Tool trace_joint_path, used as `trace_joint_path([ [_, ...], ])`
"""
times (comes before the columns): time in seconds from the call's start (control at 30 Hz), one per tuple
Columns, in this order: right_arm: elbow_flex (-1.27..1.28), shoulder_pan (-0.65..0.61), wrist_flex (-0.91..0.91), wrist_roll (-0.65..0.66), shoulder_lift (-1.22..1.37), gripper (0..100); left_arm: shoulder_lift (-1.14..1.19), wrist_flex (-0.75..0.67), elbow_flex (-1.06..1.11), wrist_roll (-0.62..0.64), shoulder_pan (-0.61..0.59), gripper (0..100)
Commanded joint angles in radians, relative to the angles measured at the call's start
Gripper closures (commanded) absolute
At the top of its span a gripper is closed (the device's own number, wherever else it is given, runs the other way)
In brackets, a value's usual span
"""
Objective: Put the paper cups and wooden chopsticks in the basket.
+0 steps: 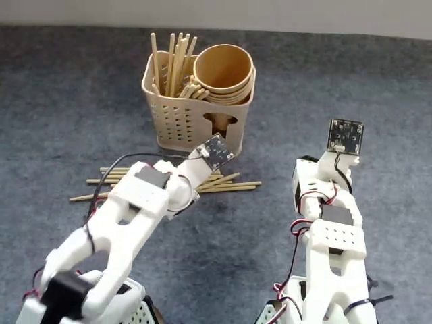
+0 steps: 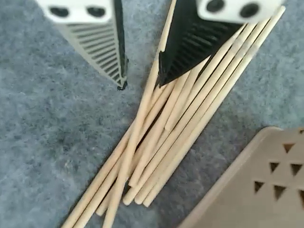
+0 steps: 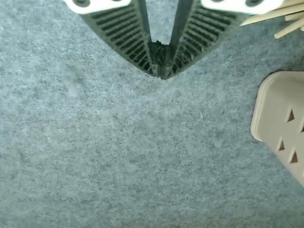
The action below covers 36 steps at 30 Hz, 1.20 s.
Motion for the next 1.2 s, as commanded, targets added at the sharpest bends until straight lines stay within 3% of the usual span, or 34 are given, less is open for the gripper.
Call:
trace_joint_path([
  [0.0, -0.005, -0.007, -0.024, 0.009, -0.013, 98.8, 0.13, -0.017, -0.124, -0.006, -0.047, 88],
  [0.3, -0.005, -0.007, -0.024, 0.009, -0.013, 98.8, 0.346, -0.014, -0.246, -0.008, -0.051, 88],
  [0.63, -0.005, -0.007, -0.024, 0.009, -0.013, 98.8, 0.361, 0.029, -0.262, -0.008, -0.041, 100],
  [0.83, -0.005, -0.007, -0.024, 0.009, -0.019, 98.8, 0.108, 0.175, -0.214, -0.003, -0.01, 100],
  [1.0, -0.005, -0.007, -0.024, 0.009, -0.013, 98.8, -0.171, 0.186, -0.127, 0.084, -0.015, 100],
  [1.17, -0.005, -0.008, -0.024, 0.009, -0.013, 98.8, -0.357, 0.235, -0.108, 0.091, -0.005, 100],
])
